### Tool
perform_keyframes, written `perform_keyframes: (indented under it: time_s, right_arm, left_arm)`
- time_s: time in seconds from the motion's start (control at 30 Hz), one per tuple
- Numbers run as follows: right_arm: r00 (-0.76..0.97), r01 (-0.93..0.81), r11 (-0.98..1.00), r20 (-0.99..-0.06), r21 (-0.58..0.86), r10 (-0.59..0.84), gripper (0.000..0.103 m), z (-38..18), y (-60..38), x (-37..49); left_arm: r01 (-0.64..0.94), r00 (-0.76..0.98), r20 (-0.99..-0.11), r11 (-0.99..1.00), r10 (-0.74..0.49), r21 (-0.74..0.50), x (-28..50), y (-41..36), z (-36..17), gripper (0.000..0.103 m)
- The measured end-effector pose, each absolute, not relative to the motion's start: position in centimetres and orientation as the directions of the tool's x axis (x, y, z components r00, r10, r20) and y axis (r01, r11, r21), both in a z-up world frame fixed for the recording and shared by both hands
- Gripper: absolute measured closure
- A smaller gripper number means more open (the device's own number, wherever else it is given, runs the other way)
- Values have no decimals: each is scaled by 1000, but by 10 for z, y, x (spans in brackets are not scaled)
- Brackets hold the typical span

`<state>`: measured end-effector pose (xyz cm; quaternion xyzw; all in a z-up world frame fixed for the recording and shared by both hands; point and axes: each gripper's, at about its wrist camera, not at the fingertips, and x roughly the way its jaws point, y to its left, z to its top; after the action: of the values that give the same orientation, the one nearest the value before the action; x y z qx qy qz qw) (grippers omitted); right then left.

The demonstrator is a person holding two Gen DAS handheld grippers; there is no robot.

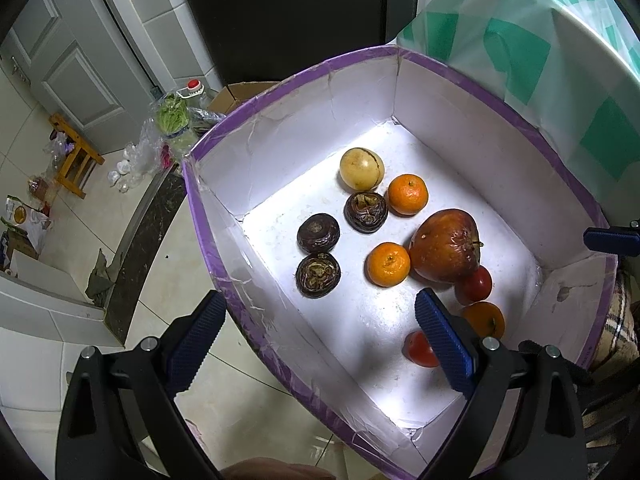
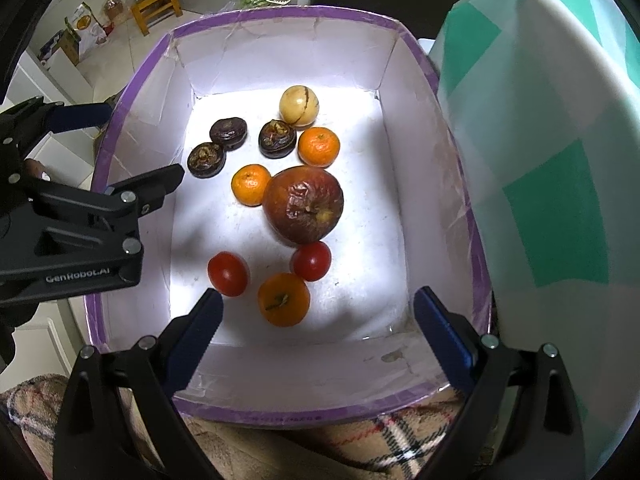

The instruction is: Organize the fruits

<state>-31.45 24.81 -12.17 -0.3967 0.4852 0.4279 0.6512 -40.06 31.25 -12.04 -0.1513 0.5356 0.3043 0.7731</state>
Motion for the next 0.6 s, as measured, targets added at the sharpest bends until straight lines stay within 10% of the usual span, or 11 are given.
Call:
perform_keyframes:
  time_s: [0.6]
  right_arm:
    - [147,-946,313,-973,-87,176,7,-123,246,-316]
  left_arm:
    - [-631,201,-939,770,278,92,-400,321,-133,10]
